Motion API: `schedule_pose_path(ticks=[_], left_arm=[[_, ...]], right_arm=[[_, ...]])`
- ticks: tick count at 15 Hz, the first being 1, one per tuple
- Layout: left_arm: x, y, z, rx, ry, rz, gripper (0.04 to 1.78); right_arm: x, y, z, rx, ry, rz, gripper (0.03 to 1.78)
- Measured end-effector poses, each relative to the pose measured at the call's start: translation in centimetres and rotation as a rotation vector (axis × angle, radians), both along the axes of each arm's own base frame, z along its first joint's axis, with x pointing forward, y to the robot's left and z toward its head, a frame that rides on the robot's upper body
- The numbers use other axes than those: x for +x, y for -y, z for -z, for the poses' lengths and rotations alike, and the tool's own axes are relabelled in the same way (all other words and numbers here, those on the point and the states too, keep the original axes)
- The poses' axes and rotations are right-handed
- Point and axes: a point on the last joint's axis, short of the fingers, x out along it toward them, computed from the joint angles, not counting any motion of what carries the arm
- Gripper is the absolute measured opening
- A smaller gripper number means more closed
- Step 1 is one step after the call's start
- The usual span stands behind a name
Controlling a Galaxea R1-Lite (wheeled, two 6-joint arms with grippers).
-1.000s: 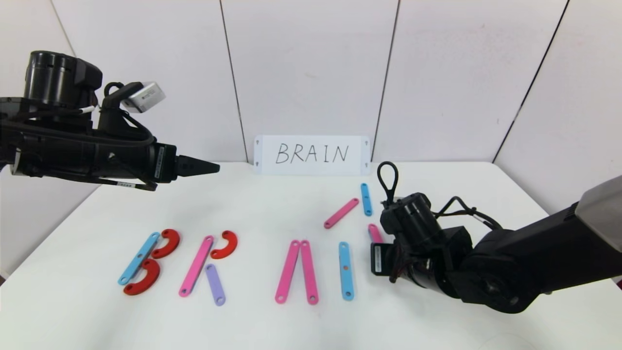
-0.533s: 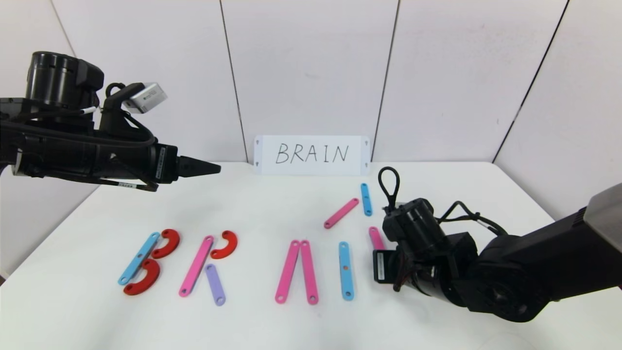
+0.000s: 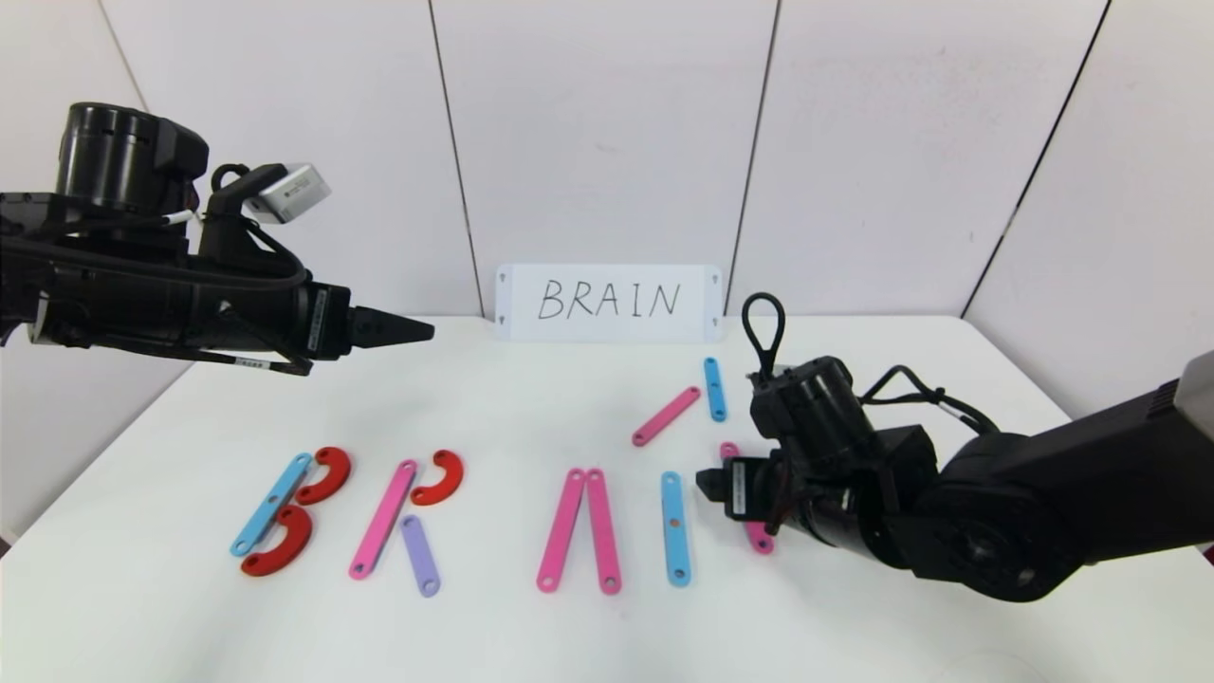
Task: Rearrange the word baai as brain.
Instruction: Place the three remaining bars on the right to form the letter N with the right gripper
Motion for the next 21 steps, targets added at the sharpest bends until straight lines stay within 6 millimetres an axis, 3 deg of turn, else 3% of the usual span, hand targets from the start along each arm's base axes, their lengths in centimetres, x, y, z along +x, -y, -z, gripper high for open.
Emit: schedule_pose_path(ticks=[4,7,13,21], left_arm=[[0.0,0.0,-0.1,0.001,0.003,-0.002,1.74],[0.1,0.0,0.0,0.000,0.002,-0.002,1.74],[0.1,0.0,0.0,0.000,0.002,-0.001,1.74],[0.1,0.0,0.0,0.000,0.000,-0.001,1.74]], right_arm=[[2.6,-1.6,-1.9,0.000,0.065,-0.029,1.74],[5.6,-1.6,-2.4,-0.028,0.087,-0.015,1.74],[10.0,-0.1,-0.3,-0.117,0.084,-0.038,1.74],[12.9,0.6,1.8,-0.149,0.071,-0.027,1.74]])
